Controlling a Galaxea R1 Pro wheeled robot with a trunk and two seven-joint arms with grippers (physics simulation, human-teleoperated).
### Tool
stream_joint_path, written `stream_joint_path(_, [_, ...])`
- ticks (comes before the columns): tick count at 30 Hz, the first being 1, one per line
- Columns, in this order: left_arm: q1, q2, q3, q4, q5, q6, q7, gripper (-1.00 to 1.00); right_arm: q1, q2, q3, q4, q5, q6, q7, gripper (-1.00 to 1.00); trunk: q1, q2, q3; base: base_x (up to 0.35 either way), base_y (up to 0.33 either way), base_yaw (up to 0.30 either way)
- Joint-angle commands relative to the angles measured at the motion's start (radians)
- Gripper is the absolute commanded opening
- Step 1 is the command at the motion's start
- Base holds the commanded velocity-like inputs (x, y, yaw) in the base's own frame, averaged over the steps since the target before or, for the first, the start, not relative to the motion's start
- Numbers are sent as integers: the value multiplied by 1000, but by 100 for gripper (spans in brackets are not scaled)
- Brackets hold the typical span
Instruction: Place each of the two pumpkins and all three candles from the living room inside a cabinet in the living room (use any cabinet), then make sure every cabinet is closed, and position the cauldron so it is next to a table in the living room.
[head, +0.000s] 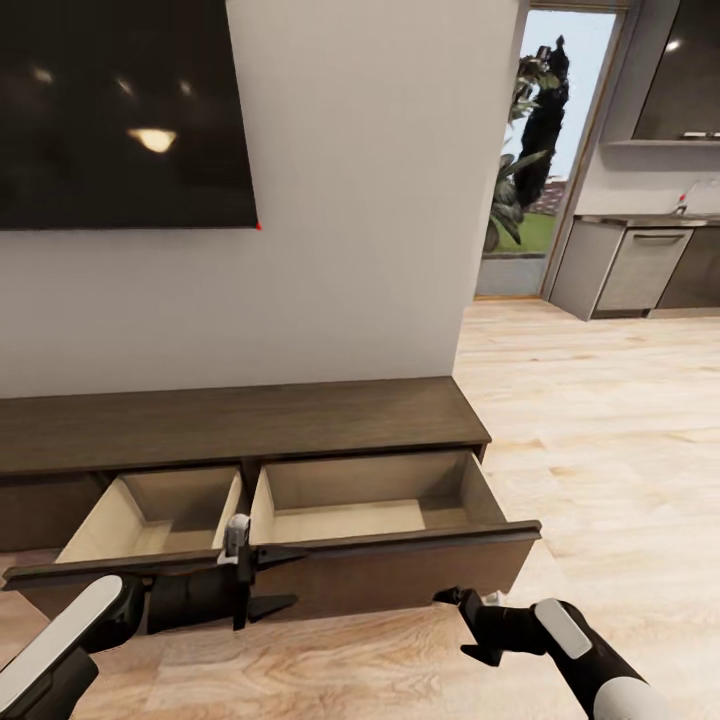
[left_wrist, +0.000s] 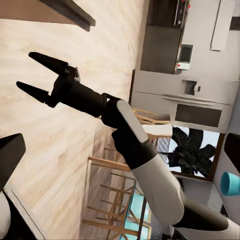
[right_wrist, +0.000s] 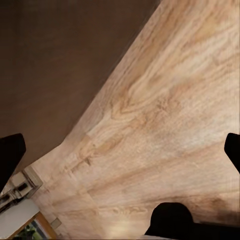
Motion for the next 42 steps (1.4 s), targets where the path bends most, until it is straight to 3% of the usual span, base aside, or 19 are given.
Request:
stream_joint_path(1, [0,-2,3,0,5,-5,15,100,-1,-1,-7,-1,3,-2,10,100,0,0,-1,0,0,0])
stream_joint_path(14, [4,-7,23,14,-68,-78,88,100,-1,-3,-81,-2,-76,-37,13,100,-42,77,34,0,0,0])
stream_joint_path(24, [4,-6,23,14,-122,-135,128,100,-1,-5,-100,-2,-79,-37,9,100,-81,147,65,0,0,0])
stream_joint_path(25, [4,-6,23,14,-756,-583,128,100,-1,-6,-100,-2,-79,-37,9,100,-85,154,68,0,0,0])
stream_joint_path(42, [4,-6,23,13,-756,-582,127,100,-1,-3,-100,-1,-80,-36,11,100,-150,273,121,0,0,0])
